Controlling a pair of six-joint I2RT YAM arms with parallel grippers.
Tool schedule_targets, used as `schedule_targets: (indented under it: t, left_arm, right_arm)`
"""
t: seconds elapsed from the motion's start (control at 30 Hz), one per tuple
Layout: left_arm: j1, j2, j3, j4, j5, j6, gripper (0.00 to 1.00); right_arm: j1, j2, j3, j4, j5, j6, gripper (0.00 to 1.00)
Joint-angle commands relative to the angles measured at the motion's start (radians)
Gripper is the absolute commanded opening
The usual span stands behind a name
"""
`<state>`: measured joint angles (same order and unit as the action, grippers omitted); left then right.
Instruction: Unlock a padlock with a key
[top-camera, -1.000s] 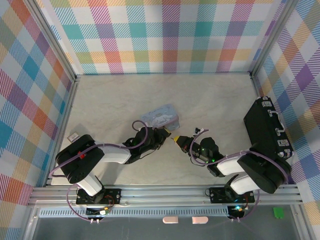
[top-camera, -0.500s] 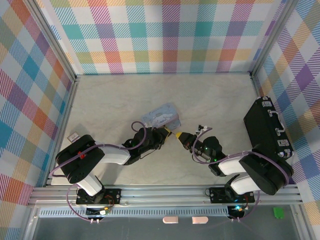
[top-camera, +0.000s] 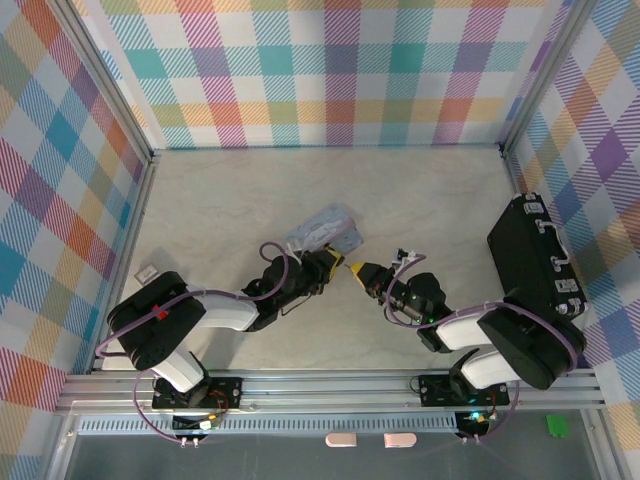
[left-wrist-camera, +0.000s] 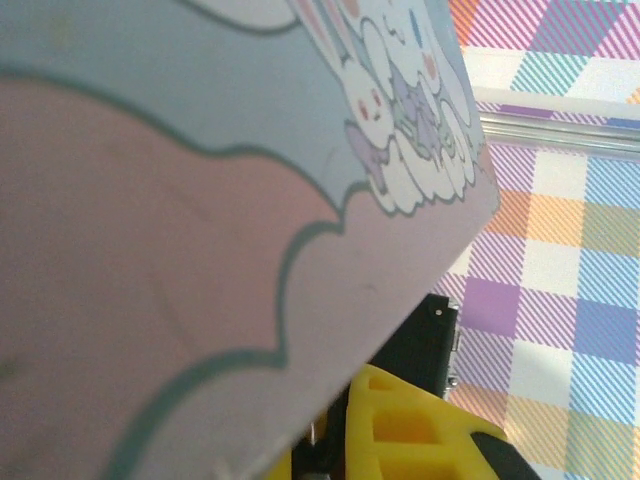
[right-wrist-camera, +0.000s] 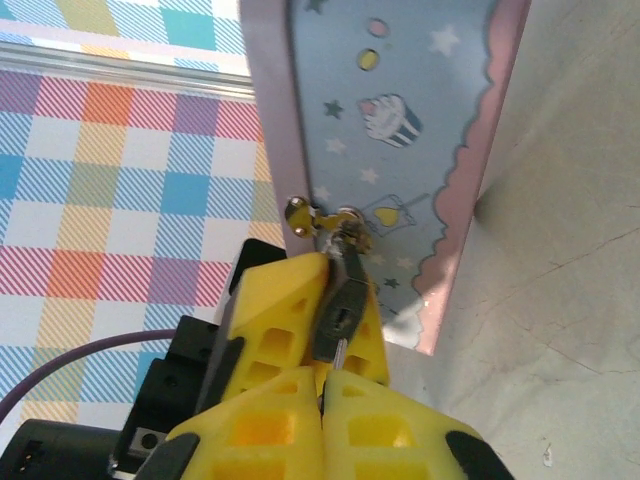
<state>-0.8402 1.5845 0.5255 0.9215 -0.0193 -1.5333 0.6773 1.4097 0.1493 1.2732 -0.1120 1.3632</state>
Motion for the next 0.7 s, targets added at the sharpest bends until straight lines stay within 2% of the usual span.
schedule_targets:
  t: [0.0, 0.67]
  left_arm:
    - [-0.002, -0.012, 0.007, 0.134, -0.013, -0.025, 0.0]
    - [-0.009, -0.006, 0.001, 0.135, -0.021, -0.015, 0.0]
  right_arm:
    - [0.006, 0.022, -0.005, 0.094, 0.02, 0.044, 0.0]
    - [0.014, 0.038, 0.004, 0.133, 0.034, 0.063, 0.0]
